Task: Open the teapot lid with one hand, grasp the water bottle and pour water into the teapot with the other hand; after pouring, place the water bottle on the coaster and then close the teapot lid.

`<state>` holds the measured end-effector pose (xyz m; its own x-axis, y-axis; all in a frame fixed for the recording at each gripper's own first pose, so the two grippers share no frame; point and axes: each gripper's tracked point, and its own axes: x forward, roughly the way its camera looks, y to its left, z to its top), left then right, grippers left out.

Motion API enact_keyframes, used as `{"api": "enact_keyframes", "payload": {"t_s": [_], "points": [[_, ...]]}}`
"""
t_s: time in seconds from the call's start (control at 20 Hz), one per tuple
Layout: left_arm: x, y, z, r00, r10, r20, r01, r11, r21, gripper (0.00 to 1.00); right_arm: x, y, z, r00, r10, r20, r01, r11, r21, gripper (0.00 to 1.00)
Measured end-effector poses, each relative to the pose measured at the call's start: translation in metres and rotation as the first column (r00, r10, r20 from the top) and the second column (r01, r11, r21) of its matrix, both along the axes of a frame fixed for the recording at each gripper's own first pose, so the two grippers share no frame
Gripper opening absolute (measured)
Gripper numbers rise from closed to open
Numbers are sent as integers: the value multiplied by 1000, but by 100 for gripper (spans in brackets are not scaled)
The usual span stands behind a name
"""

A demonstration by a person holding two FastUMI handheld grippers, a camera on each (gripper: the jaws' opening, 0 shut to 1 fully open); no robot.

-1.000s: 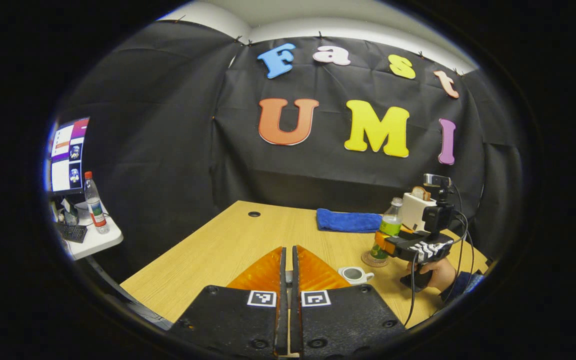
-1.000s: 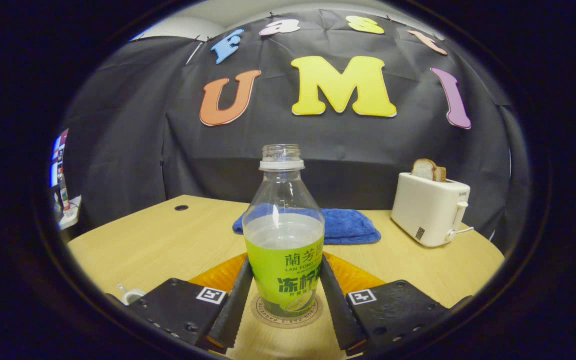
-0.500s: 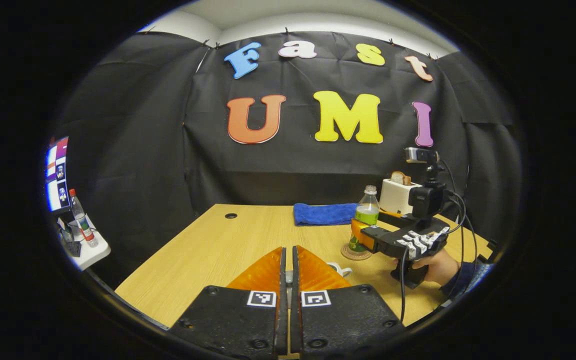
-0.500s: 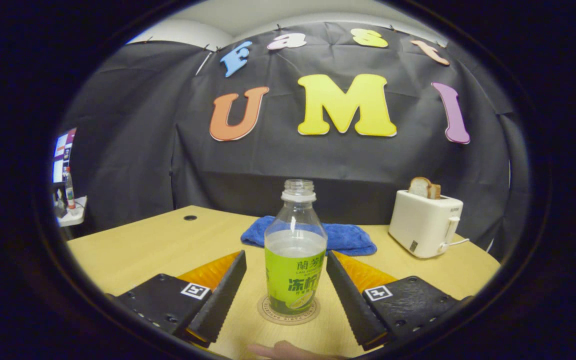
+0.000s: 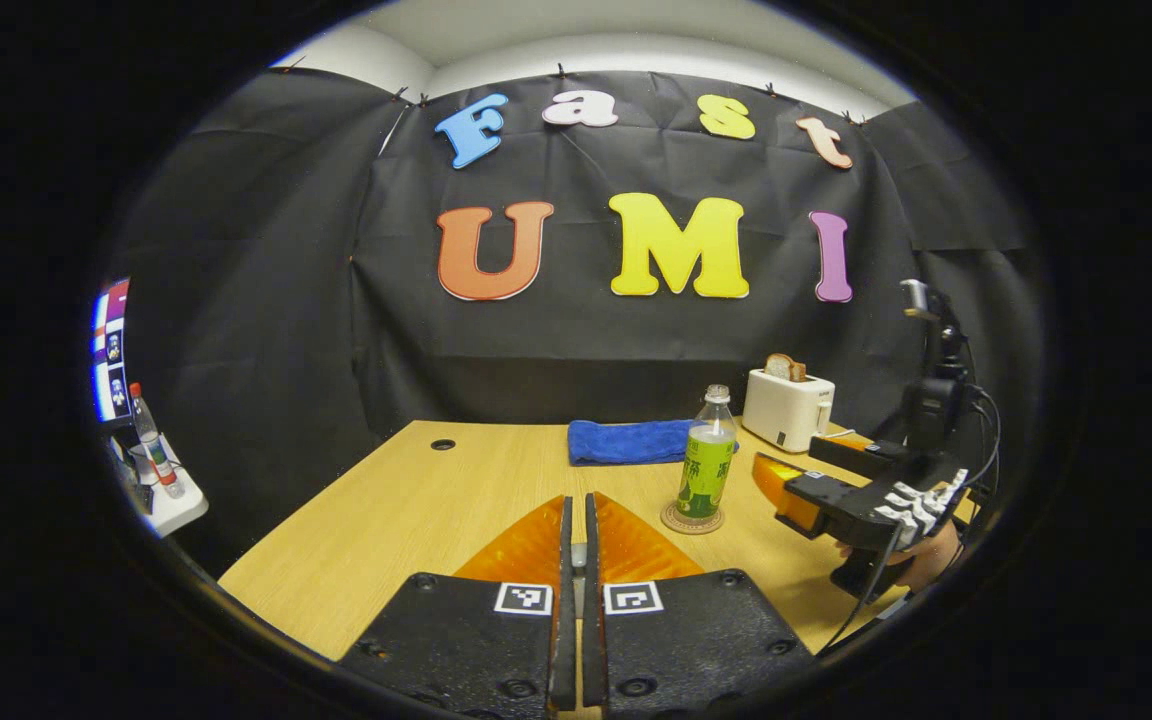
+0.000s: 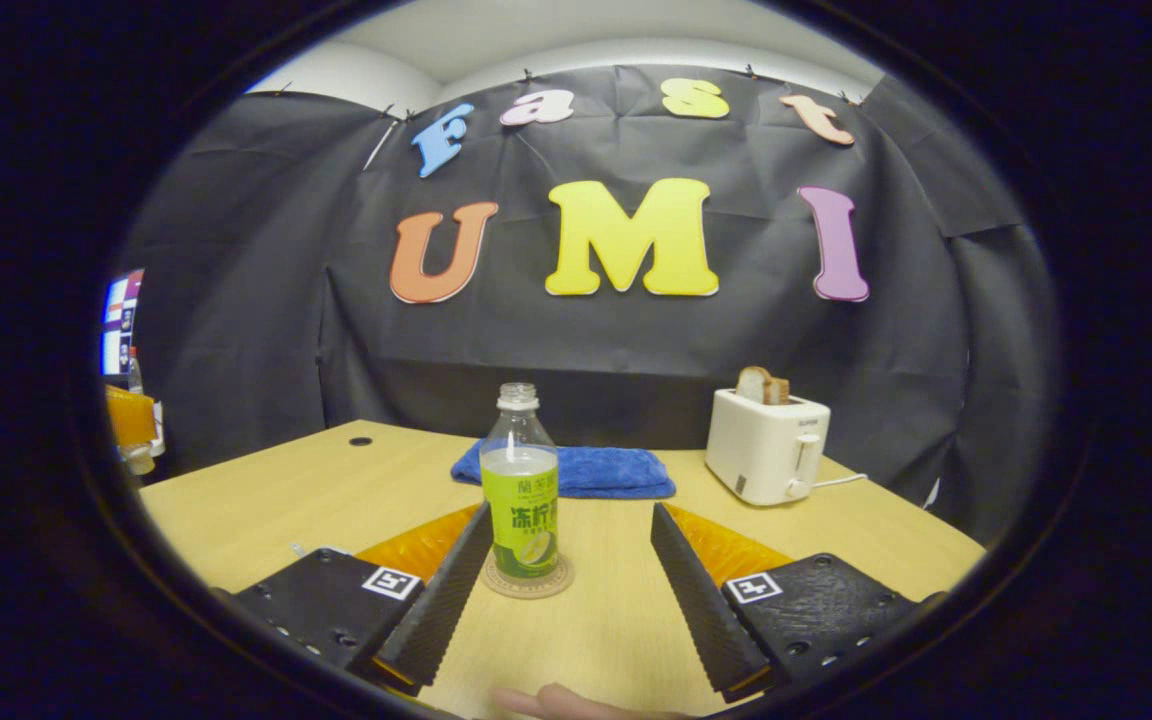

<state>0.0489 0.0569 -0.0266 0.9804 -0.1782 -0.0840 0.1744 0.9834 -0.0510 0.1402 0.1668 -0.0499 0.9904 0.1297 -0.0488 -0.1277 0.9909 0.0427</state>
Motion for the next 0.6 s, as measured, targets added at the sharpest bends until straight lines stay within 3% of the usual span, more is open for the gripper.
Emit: {"api": "enact_keyframes", "payload": {"t_s": [0.1, 0.15, 0.4, 0.45, 0.6], "points": [[10, -7, -11, 1000, -17, -18, 17, 1000, -20, 5, -19, -13, 0, 1000, -2, 10, 2, 1000, 6, 99], [15, -13, -14, 1000, -24, -18, 24, 999, -26, 5, -27, -20, -1, 1000, -3, 12, 4, 1000, -2, 95], [46, -42, -40, 998, -65, -19, 64, 997, -39, 5, -58, -53, 2, 998, -31, 63, 34, 998, -50, 98], [52, -47, -43, 997, -71, -8, 71, 997, -34, 5, -63, -54, 1, 997, -20, 69, 23, 999, -38, 95], [67, -64, -60, 993, -113, 18, 113, 994, 3, 5, -78, -45, -3, 995, 66, 74, -66, 998, -6, 99]]}}
